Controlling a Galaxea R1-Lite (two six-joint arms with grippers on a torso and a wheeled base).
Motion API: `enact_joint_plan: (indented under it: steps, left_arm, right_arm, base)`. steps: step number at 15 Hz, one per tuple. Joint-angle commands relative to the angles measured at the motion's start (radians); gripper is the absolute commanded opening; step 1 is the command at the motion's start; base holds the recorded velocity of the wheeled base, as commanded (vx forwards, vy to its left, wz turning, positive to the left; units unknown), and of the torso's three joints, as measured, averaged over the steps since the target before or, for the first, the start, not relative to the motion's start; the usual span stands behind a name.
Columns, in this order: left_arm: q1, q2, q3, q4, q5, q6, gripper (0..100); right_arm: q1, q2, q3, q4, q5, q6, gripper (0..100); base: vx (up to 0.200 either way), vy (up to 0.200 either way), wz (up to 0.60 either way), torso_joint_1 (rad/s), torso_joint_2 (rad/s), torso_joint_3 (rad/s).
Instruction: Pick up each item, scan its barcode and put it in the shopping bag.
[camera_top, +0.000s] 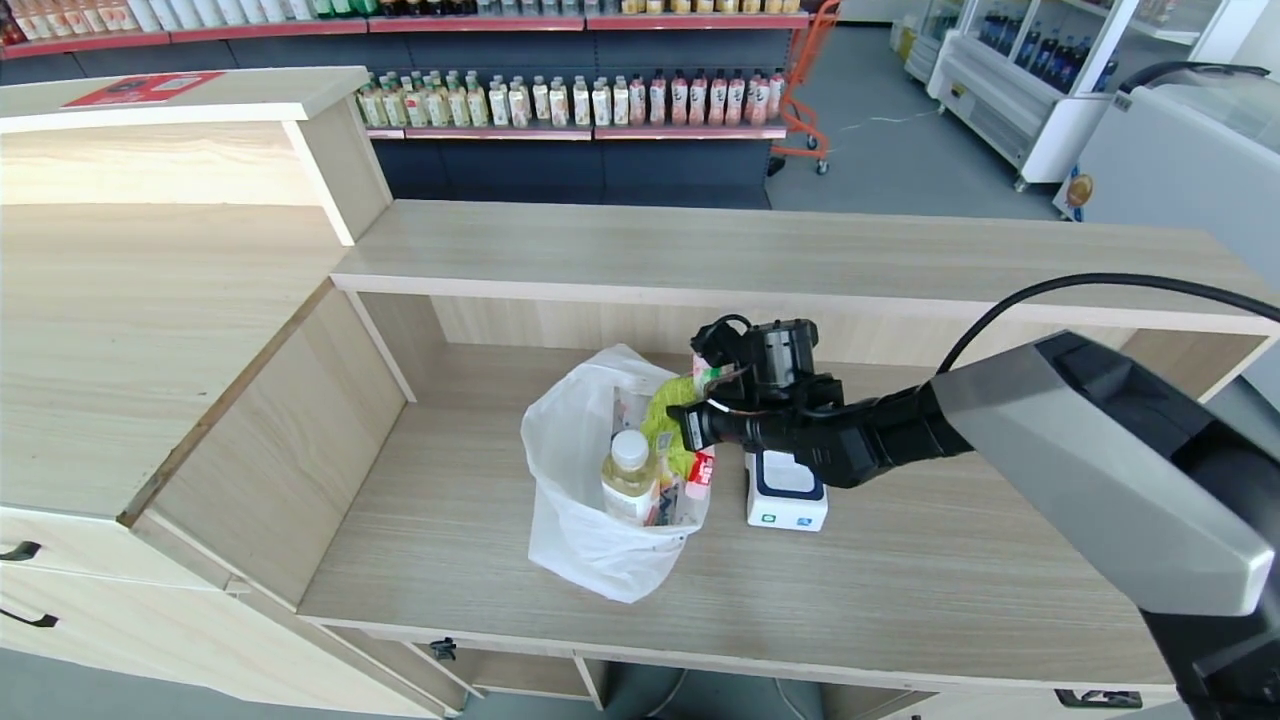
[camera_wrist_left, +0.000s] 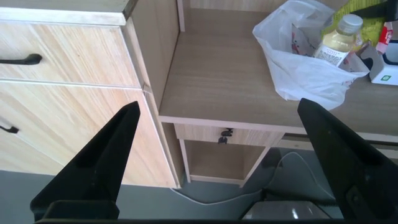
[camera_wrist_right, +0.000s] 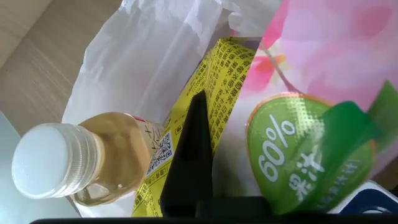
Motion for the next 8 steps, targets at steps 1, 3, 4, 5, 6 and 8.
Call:
enact_joint_plan:
  steps: [1, 3, 4, 5, 6, 8]
  left_arm:
    - [0.001, 0.000, 0.000, 0.000, 0.000, 0.000, 100]
    - [0.001, 0.000, 0.000, 0.000, 0.000, 0.000, 100]
    - [0.001, 0.000, 0.000, 0.000, 0.000, 0.000, 100]
    - [0.001, 0.000, -0.001, 0.000, 0.000, 0.000, 100]
    - [0.001, 0.000, 0.000, 0.000, 0.000, 0.000, 100]
    - [0.001, 0.000, 0.000, 0.000, 0.000, 0.000, 100]
  right_arm:
    - [0.001, 0.038, -0.016, 0.000, 0.002, -0.008, 0]
    - [0.004, 0.050, -0.025, -0.001, 0.007, -0.006, 100]
    - [0.004, 0.050, -0.036, -0.003, 0.024, 0.005, 100]
    - [0.004, 0.044, -0.039, -0.006, 0.047, 0.023, 100]
    - [0.004, 0.032, -0.051, -0.017, 0.068, 0.054, 100]
    - [-0.001, -0.001, -0.083, -0.029, 0.129, 0.124, 100]
  base:
    - [0.000, 0.000, 0.00, 0.000, 0.00, 0.000]
    - [0.000, 0.000, 0.00, 0.000, 0.00, 0.000]
    - [0.000, 0.000, 0.00, 0.000, 0.00, 0.000]
    - [0.000, 0.000, 0.00, 0.000, 0.00, 0.000]
    - [0.000, 0.000, 0.00, 0.000, 0.00, 0.000]
    - [0.000, 0.000, 0.00, 0.000, 0.00, 0.000]
